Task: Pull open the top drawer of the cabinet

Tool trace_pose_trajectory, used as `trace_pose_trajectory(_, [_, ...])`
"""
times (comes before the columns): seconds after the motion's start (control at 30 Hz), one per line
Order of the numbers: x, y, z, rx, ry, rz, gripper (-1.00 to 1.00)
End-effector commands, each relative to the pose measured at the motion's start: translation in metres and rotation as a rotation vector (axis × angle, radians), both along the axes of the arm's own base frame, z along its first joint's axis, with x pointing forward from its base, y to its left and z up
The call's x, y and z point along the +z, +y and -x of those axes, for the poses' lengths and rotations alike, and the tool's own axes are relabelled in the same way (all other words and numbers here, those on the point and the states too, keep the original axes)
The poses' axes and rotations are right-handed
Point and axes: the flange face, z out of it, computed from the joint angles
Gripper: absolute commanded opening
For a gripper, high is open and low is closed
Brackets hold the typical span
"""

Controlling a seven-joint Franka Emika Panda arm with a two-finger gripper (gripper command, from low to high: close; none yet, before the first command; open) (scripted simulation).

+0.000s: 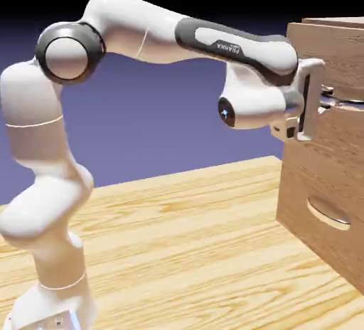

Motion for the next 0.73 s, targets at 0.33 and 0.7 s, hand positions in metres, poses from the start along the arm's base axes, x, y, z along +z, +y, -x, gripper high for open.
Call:
trace_pose_trajectory(0.33, [0.0,-0.001,0.121,-0.001,0.001,0.0,-1.0])
trace_pose_trajectory(0.7, [0.001,0.0,0.215,-0.001,0.002,0.002,1.0])
